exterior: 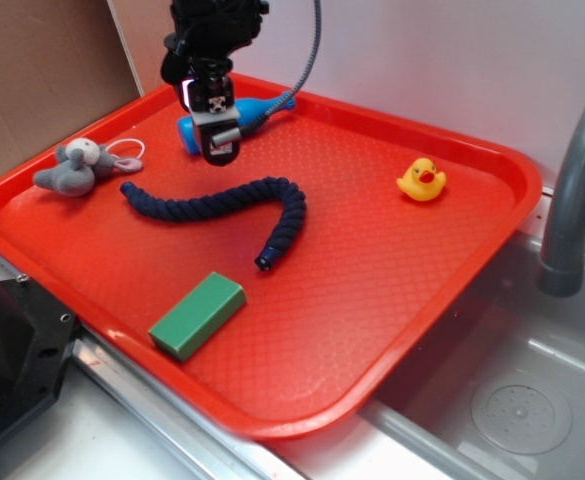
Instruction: Grab the blue rope.
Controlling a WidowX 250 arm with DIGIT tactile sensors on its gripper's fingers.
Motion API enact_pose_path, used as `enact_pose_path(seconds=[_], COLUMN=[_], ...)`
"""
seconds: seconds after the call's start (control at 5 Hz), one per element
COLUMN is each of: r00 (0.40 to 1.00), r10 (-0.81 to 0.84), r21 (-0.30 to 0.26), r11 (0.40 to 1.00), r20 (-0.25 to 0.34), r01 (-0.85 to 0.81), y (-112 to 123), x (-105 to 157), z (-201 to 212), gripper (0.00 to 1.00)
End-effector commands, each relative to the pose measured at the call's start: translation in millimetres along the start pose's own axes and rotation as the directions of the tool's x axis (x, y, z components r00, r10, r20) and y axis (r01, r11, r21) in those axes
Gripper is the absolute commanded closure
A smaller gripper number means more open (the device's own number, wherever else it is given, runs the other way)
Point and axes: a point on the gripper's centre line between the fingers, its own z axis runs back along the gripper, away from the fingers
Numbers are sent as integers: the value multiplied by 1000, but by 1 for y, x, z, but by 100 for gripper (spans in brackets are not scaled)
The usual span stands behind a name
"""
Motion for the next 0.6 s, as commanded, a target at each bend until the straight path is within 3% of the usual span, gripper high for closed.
enact_pose_path(seconds=[0.0, 0.2, 0.4], r00=[999, 999, 997], r10=[7, 7, -81], r21=[-7, -7, -4], r11=[1000, 1000, 997], r20=[36, 36, 8], r01=[-6, -6, 81], y=[7, 7, -13], x=[-1, -1, 5], z=[4, 4, -9], gripper=[0, 0, 0])
